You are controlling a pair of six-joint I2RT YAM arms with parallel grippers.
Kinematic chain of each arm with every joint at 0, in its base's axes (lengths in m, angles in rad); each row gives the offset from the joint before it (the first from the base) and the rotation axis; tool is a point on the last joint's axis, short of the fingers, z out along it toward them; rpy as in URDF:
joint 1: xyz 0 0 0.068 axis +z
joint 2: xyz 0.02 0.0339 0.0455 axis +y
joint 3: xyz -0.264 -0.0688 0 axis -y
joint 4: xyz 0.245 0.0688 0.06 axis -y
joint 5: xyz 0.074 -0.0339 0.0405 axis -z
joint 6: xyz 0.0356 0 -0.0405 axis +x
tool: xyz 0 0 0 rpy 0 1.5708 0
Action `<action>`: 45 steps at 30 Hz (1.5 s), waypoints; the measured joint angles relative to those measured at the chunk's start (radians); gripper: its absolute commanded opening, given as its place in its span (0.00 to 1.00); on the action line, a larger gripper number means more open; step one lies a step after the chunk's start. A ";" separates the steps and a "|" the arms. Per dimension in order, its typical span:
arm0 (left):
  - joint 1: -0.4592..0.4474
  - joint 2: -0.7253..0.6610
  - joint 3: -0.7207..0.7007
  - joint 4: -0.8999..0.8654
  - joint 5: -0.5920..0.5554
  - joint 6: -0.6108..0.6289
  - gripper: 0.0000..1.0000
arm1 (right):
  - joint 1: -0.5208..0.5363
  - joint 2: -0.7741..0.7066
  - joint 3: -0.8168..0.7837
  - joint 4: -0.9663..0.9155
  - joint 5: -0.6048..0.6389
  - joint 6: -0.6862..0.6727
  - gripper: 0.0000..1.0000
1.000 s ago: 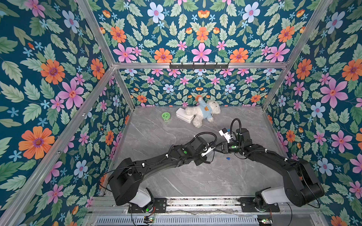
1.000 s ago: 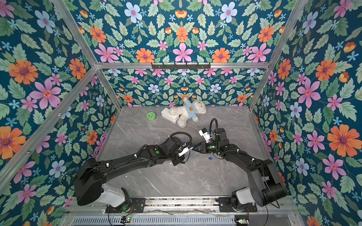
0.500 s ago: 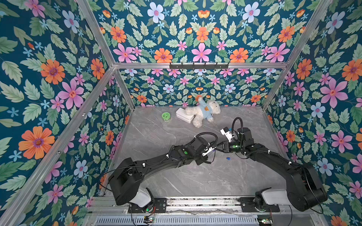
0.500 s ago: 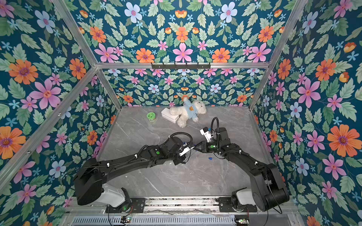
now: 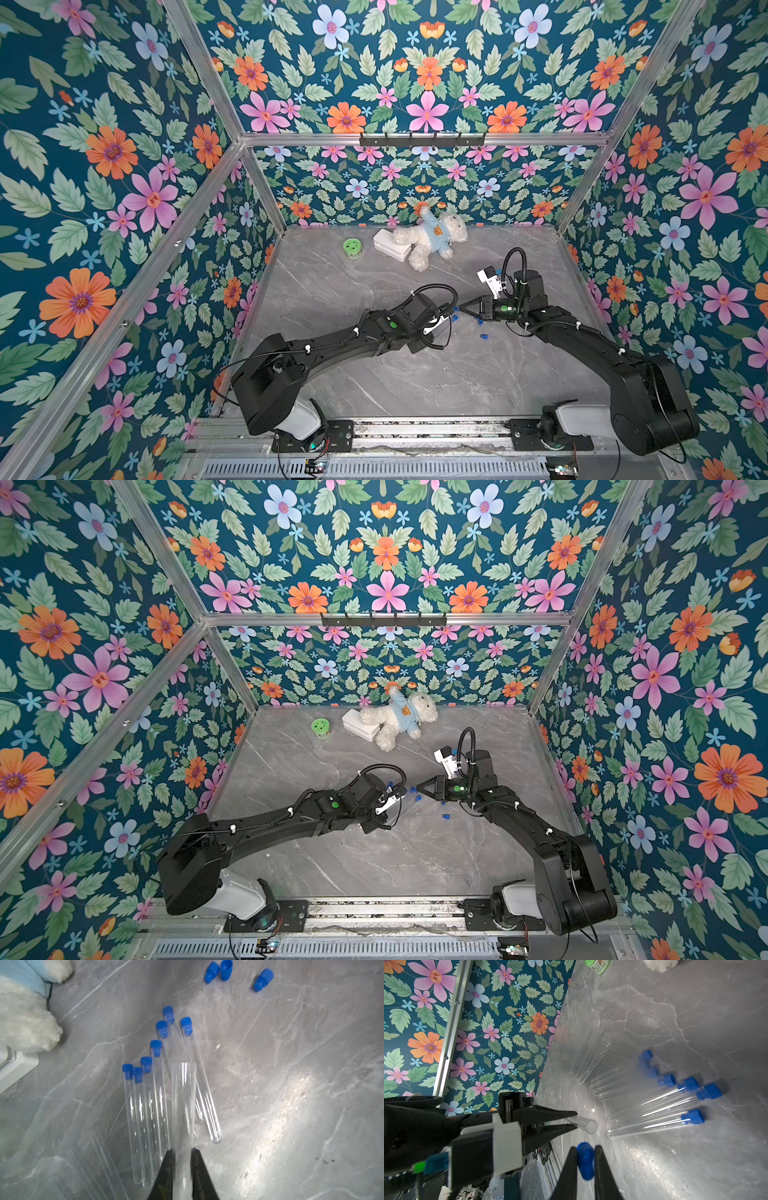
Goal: Remove stoppers from test tubes
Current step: Open the stopper on the test tube, then place the stopper at the center of the board.
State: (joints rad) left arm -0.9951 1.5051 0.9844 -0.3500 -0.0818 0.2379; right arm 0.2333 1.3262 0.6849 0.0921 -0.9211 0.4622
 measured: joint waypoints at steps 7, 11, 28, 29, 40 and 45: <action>0.001 -0.008 -0.002 -0.012 -0.016 -0.005 0.00 | -0.032 0.000 0.003 -0.027 0.042 0.002 0.00; 0.016 -0.003 0.002 -0.012 -0.046 -0.028 0.00 | -0.069 0.018 0.008 -0.085 0.121 -0.008 0.00; 0.108 0.081 0.031 -0.047 -0.127 -0.113 0.00 | -0.078 0.246 0.100 -0.187 0.362 -0.065 0.04; 0.113 0.082 0.031 -0.048 -0.127 -0.118 0.00 | -0.079 0.258 0.102 -0.183 0.366 -0.065 0.05; 0.173 0.129 0.031 -0.051 -0.128 -0.157 0.00 | -0.099 0.320 0.109 -0.151 0.375 -0.046 0.14; 0.183 0.133 0.034 -0.048 -0.129 -0.163 0.00 | -0.105 0.337 0.114 -0.145 0.374 -0.046 0.19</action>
State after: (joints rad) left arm -0.8116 1.6379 1.0180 -0.3985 -0.2104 0.0746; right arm 0.1287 1.6634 0.7994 -0.0532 -0.5468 0.4164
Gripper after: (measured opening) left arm 0.155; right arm 0.180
